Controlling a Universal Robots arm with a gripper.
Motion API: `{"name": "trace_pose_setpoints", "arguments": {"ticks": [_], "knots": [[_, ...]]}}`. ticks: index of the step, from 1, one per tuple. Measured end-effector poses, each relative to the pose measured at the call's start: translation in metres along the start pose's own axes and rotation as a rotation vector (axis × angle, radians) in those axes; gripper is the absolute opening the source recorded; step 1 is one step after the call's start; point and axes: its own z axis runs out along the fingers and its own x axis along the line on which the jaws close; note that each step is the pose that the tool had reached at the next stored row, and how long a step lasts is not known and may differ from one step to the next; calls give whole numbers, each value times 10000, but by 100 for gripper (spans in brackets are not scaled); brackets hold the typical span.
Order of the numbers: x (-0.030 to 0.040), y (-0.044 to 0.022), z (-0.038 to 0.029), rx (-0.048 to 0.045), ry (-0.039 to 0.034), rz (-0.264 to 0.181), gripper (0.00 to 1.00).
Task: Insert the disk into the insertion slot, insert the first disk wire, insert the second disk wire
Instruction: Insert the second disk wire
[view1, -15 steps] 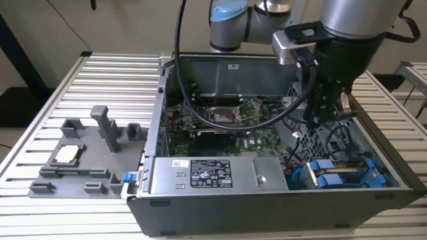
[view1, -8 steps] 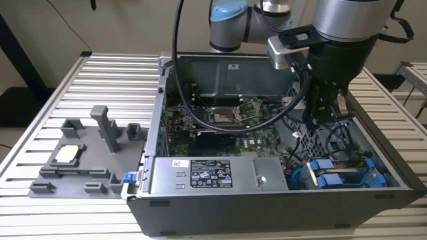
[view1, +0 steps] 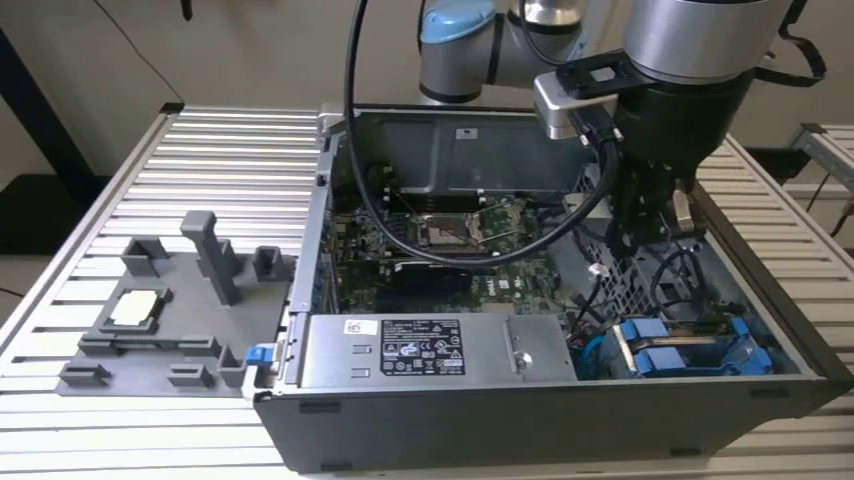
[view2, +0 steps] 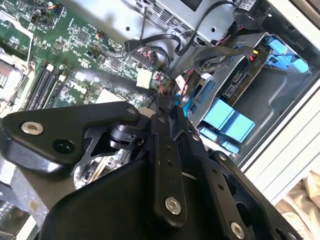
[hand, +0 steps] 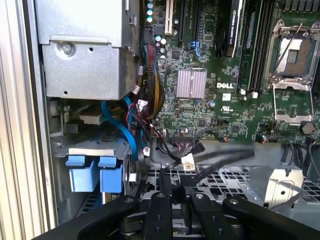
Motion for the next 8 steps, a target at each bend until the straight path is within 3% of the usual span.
{"name": "trace_pose_setpoints", "arguments": {"ticks": [2, 8], "knots": [[0, 1, 0, 0, 0, 0, 16], [0, 3, 0, 0, 0, -1, 16]]}}
